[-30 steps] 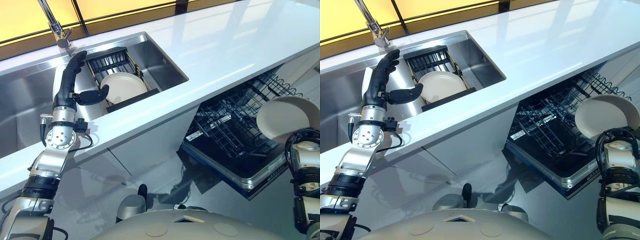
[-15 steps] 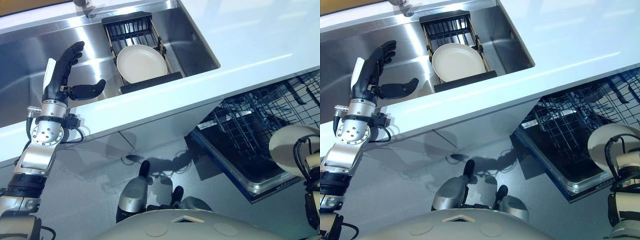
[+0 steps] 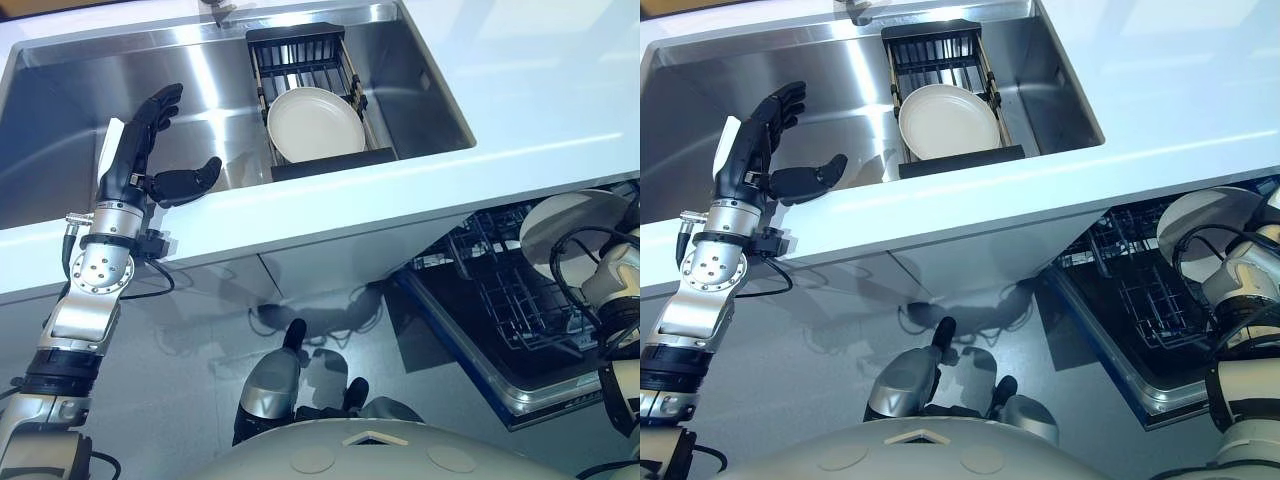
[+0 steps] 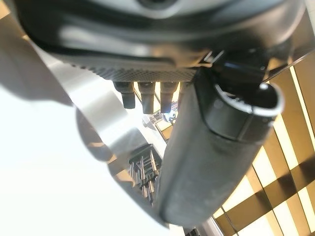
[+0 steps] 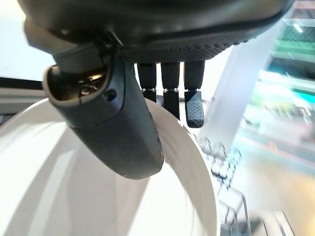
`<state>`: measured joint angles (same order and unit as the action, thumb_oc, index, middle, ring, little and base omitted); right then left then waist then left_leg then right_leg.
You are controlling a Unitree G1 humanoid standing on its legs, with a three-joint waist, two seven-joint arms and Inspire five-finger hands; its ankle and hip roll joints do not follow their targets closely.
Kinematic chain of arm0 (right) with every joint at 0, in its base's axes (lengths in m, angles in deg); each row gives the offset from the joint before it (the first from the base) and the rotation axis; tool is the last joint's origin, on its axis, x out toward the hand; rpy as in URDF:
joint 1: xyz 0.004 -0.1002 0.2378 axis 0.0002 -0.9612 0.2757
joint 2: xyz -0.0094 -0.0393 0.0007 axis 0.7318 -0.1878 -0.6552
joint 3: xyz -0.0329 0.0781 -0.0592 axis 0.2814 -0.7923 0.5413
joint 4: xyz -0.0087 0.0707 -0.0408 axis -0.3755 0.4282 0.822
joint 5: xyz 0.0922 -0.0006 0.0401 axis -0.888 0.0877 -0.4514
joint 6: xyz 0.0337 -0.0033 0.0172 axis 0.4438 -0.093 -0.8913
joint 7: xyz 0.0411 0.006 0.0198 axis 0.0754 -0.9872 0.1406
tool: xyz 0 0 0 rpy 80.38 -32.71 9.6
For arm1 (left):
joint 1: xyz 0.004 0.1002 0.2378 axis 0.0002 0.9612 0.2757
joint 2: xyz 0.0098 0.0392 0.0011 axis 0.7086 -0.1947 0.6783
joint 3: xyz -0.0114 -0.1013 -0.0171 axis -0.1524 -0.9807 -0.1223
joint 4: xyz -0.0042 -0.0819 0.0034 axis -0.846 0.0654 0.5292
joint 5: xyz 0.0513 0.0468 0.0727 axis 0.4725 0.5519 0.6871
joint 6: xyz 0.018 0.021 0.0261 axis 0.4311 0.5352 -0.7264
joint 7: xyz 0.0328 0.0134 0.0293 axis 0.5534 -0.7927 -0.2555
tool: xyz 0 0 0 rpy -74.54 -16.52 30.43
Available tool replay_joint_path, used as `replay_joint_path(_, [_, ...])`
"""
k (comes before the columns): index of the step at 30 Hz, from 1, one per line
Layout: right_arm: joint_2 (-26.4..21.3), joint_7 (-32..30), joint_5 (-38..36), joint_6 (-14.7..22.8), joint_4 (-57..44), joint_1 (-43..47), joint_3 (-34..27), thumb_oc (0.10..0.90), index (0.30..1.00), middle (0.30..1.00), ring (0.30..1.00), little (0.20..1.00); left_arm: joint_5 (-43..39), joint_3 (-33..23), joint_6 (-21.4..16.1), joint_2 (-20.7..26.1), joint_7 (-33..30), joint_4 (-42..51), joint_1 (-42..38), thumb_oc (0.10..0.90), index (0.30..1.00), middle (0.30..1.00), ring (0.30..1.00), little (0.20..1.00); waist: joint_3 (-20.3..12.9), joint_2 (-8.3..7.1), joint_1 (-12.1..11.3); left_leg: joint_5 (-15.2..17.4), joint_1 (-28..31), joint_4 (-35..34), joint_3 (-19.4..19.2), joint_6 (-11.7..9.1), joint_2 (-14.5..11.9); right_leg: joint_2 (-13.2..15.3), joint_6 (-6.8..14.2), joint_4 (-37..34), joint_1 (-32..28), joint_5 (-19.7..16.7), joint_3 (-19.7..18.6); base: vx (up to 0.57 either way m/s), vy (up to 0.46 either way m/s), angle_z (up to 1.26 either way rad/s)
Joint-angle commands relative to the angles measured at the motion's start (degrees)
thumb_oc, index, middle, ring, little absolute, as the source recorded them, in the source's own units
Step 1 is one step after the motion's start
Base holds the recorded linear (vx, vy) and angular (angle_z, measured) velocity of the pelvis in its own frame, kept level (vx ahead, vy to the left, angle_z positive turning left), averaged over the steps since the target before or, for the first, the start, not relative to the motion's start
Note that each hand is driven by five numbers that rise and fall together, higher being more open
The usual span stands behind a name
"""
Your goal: Pick up plates and place into dishwasher.
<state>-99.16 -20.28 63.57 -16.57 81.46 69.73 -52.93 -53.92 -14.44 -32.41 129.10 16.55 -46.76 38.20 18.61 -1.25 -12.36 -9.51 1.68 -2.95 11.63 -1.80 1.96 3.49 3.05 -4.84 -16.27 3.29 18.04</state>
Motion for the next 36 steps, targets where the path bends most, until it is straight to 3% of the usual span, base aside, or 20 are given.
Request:
replay_joint_path(1, [-12.04, 0.93, 14.86, 0.17, -3.40, 3.82, 7.05, 0.100, 0.300, 0.300, 0.300, 0.200, 0.36, -2.91, -7.14, 0.71, -0.14, 5.74, 2.63, 0.800, 0.900, 0.900, 0.900, 0.900, -6.32, 0.62, -0.30, 7.53, 0.53, 5.25, -1.88, -0.20, -0.22, -1.77, -1.70, 15.42, 8.49, 5.76, -0.74, -0.01, 0.038, 0.04])
replay_joint_path(7, [-8.69, 12.24, 23.84, -3.50, -4.43, 1.13, 11.26, 0.100, 0.300, 0.300, 0.300, 0.200, 0.45, -3.02, -7.36, 0.34, -0.54, 6.67, 4.00, 0.800, 0.900, 0.900, 0.900, 0.900, -5.99, 0.70, -0.48, 6.96, 0.34, 4.79, -2.07, 0.24, 0.03, -1.60, -1.26, 15.29, 8.84, 5.10, -1.13, -0.01, 0.051, 0.02])
replay_joint_path(11, [-4.59, 18.29, 22.80, -7.61, -3.52, 1.01, 13.83, 0.100, 0.300, 0.300, 0.300, 0.200, 0.80, -2.52, -7.09, -0.13, -0.95, 7.40, 4.04, 0.800, 0.900, 0.900, 0.900, 0.900, -5.38, 1.04, -0.86, 6.80, -0.03, 4.82, -2.04, 0.54, 0.34, -1.47, -1.10, 15.21, 9.27, 4.71, -1.50, -0.02, 0.051, 0.01])
replay_joint_path(15, [-0.12, 24.26, 19.81, -9.81, 0.90, 6.36, 17.91, 0.100, 0.300, 0.300, 0.300, 0.200, 0.57, -1.02, -6.64, -0.44, -0.67, 7.05, 2.20, 0.800, 0.900, 0.900, 0.900, 0.900, -4.80, 1.37, -1.89, 6.59, -0.32, 4.85, -1.93, 0.82, 0.73, -1.21, -0.96, 14.93, 9.39, 4.20, -1.56, -0.03, 0.056, 0.02])
replay_joint_path(21, [5.29, 23.94, 12.52, -10.92, 7.34, 12.01, 19.99, 0.100, 0.300, 0.300, 0.300, 0.200, 0.05, 0.26, -6.81, -0.89, 1.22, 6.39, 0.39, 0.800, 0.900, 0.900, 0.900, 0.900, -4.66, 1.25, -3.74, 6.71, -0.06, 4.85, -1.36, 1.49, 1.59, -0.86, -0.53, 13.90, 8.98, 3.08, -1.24, 0.00, 0.030, 0.03])
replay_joint_path(25, [7.09, 16.95, 3.56, -10.14, 7.84, 13.77, 19.37, 0.100, 0.300, 0.300, 0.300, 0.200, -0.16, 0.75, -7.14, -1.05, 2.27, 6.46, 0.04, 0.800, 0.900, 0.900, 0.900, 0.900, -4.55, 0.77, -4.56, 6.78, 0.19, 4.57, -1.34, 1.97, 1.95, -0.74, 0.02, 13.17, 8.91, 2.12, -1.20, 0.00, 0.000, 0.00])
replay_joint_path(26, [7.22, 13.76, 0.32, -9.14, 7.31, 13.96, 18.93, 0.633, 0.756, 0.756, 0.756, 0.733, -0.12, 0.83, -7.24, -1.03, 2.45, 6.42, -0.02, 0.800, 0.900, 0.900, 0.900, 0.900, -4.50, 0.60, -4.61, 6.81, 0.38, 4.38, -1.40, 2.10, 1.97, -0.77, 0.17, 13.00, 8.92, 1.87, -1.30, 0.00, 0.000, 0.00])
replay_joint_path(27, [7.35, 10.76, -2.14, -8.38, 6.55, 14.03, 18.37, 0.663, 0.782, 0.782, 0.782, 0.763, 0.03, 0.89, -7.28, -1.02, 2.52, 6.47, 0.00, 0.800, 0.900, 0.900, 0.900, 0.900, -4.45, 0.41, -4.62, 6.84, 0.57, 4.16, -1.49, 2.21, 2.00, -0.82, 0.29, 12.74, 8.86, 1.65, -1.44, 0.00, 0.000, 0.00])
replay_joint_path(28, [7.40, 8.60, -3.92, -7.65, 5.49, 13.92, 17.57, 0.583, 0.714, 0.714, 0.714, 0.683, 0.15, 0.91, -7.40, -1.00, 2.54, 6.53, 0.14, 0.800, 0.900, 0.900, 0.900, 0.900, -4.42, 0.21, -4.56, 6.89, 0.68, 3.98, -1.60, 2.31, 2.03, -0.90, 0.44, 12.48, 8.84, 1.40, -1.58, 0.00, 0.000, 0.00])
replay_joint_path(29, [7.38, 7.67, -5.44, -7.36, 4.73, 13.63, 17.05, 0.600, 0.728, 0.728, 0.728, 0.700, 0.19, 0.83, -7.54, -0.98, 2.53, 6.51, 0.28, 0.800, 0.900, 0.900, 0.900, 0.900, -4.42, 0.08, -4.51, 6.90, 0.73, 3.83, -1.71, 2.37, 2.02, -0.97, 0.55, 12.30, 8.84, 1.23, -1.68, -0.03, -0.002, 0.00])
replay_joint_path(30, [7.19, 5.00, -8.72, -6.54, 2.64, 12.84, 15.92, 0.800, 0.900, 0.900, 0.900, 0.900, 0.41, 0.52, -7.72, -0.95, 2.39, 6.48, 0.60, 0.800, 0.900, 0.900, 0.900, 0.900, -4.37, -0.21, -4.24, 6.86, 0.85, 3.43, -1.93, 2.50, 1.99, -1.10, 0.76, 11.94, 8.91, 0.88, -1.92, -0.04, -0.007, 0.00])
replay_joint_path(36, [5.47, -4.33, -18.71, -0.75, -12.26, 3.69, 7.59, 0.800, 0.900, 0.900, 0.900, 0.900, 0.97, -1.53, -8.17, -1.34, 1.01, 6.90, 3.47, 0.800, 0.900, 0.900, 0.900, 0.900, -4.38, -1.04, -1.81, 7.09, 2.22, 1.70, -3.45, 3.07, 1.61, -1.49, 1.68, 10.52, 9.01, -0.50, -3.25, -0.05, 0.019, -0.04])
